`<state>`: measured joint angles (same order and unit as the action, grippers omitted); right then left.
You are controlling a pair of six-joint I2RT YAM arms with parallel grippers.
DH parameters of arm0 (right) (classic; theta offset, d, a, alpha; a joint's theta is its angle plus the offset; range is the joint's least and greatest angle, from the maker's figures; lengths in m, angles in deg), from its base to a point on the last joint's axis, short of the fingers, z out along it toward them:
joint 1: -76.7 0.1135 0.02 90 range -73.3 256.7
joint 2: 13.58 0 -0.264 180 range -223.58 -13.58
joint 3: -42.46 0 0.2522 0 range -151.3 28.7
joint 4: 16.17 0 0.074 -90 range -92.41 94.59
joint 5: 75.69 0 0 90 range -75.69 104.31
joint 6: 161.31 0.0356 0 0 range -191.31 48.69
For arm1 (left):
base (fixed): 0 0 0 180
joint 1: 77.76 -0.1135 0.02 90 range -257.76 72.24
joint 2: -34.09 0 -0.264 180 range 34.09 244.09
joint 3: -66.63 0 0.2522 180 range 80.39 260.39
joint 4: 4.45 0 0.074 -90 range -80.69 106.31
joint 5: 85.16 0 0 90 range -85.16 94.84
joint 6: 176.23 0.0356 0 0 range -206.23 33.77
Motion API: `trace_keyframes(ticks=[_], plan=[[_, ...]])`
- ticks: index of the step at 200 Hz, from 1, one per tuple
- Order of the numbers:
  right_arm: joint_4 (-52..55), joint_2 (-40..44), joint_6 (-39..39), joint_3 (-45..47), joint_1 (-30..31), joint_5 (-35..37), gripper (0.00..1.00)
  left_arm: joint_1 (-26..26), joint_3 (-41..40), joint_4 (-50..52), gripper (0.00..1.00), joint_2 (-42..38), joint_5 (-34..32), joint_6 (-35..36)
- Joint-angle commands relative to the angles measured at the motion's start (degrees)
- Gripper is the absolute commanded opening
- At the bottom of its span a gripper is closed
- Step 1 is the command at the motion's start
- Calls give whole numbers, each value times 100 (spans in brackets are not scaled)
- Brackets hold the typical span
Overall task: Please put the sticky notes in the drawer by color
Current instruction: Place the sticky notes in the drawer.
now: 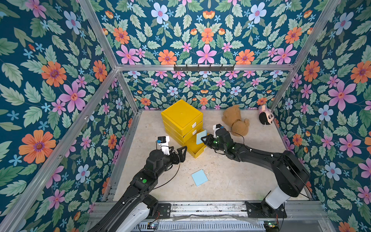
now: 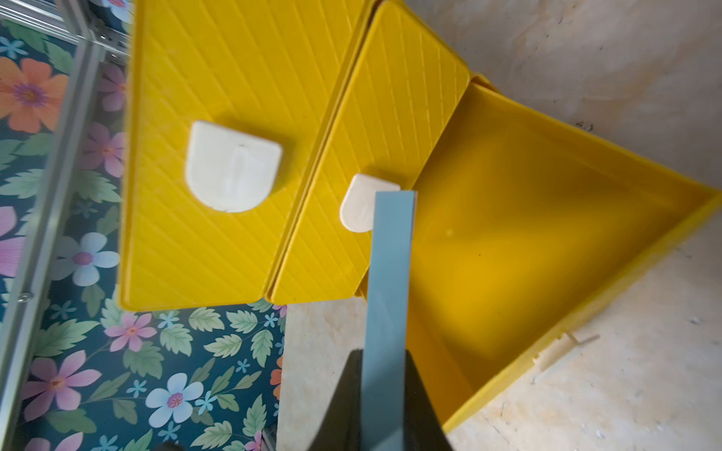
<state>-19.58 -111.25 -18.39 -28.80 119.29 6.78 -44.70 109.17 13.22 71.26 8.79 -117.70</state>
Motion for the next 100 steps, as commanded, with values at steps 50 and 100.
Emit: trace_keyframes(ticks=[50,100], plan=[[159,-1254,-104,-964,-42,-82,0,-1,-39,4,100,57,64,358],[255,-1485,-236,-1206,-119,-13,22,-1,-12,75,100,9,24,372]])
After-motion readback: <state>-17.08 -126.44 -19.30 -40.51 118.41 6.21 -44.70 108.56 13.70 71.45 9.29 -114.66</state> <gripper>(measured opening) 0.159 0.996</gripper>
